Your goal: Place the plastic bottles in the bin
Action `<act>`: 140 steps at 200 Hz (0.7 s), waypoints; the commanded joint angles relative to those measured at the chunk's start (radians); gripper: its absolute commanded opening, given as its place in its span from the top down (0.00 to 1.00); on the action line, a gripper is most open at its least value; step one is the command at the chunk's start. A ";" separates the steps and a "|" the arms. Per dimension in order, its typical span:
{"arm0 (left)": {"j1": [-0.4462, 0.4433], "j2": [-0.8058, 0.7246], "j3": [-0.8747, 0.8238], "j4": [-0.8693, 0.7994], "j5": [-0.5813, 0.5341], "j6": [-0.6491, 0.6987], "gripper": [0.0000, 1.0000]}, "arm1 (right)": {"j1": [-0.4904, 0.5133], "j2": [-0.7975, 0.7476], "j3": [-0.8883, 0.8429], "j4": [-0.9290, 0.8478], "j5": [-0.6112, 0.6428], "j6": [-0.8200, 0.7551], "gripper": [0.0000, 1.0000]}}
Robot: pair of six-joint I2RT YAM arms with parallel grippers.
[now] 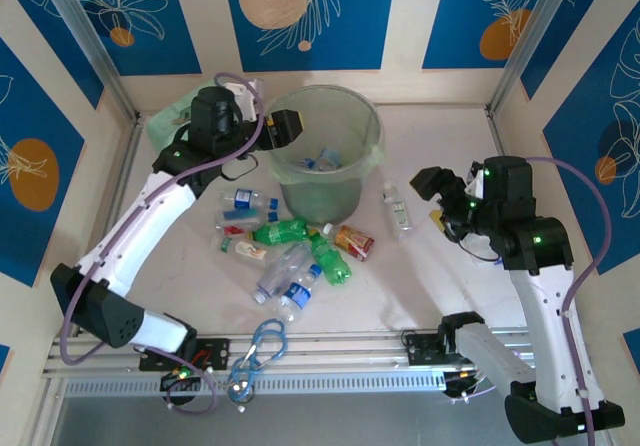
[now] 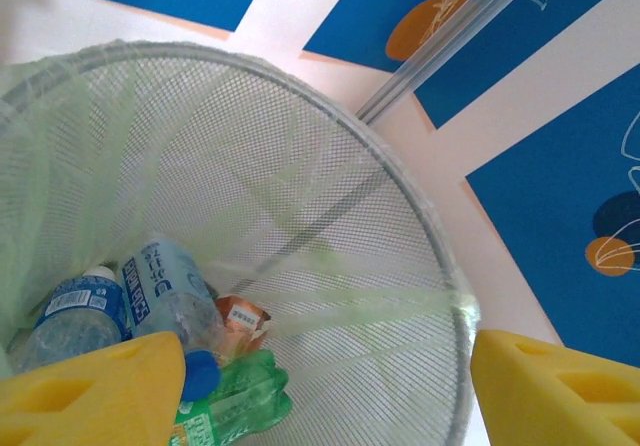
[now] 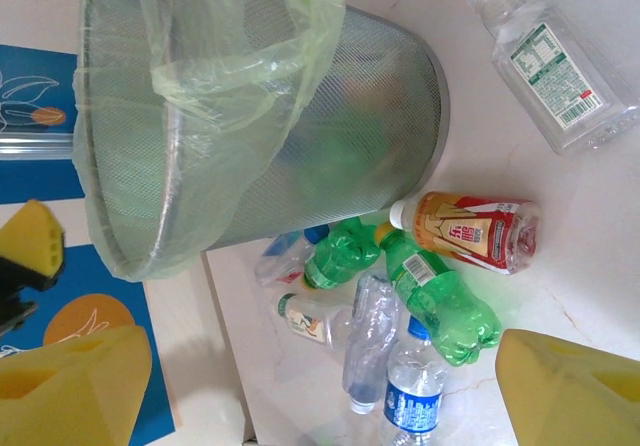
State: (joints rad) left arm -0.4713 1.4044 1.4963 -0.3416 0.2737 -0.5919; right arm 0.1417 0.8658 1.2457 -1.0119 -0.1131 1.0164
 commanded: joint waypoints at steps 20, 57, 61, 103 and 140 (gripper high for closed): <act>0.007 -0.203 -0.110 -0.029 -0.054 0.016 0.24 | -0.005 0.072 -0.048 -0.010 -0.002 -0.079 0.10; 0.008 -0.372 -0.250 -0.080 -0.080 -0.013 0.22 | 0.003 0.209 -0.100 0.005 0.073 -0.178 0.05; 0.008 -0.389 -0.263 -0.087 -0.083 -0.015 0.22 | 0.003 0.223 -0.107 0.013 0.081 -0.186 0.05; 0.009 -0.513 -0.372 -0.145 -0.085 -0.051 0.20 | 0.000 0.398 -0.163 0.103 0.139 -0.261 0.00; 0.009 -0.551 -0.417 -0.151 -0.071 -0.080 0.21 | 0.015 0.574 -0.140 0.144 0.217 -0.306 0.01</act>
State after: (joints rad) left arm -0.4713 0.8780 1.1019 -0.4816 0.2008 -0.6407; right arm 0.1448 1.3659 1.0943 -0.9081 0.0444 0.7681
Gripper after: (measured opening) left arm 0.794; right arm 0.992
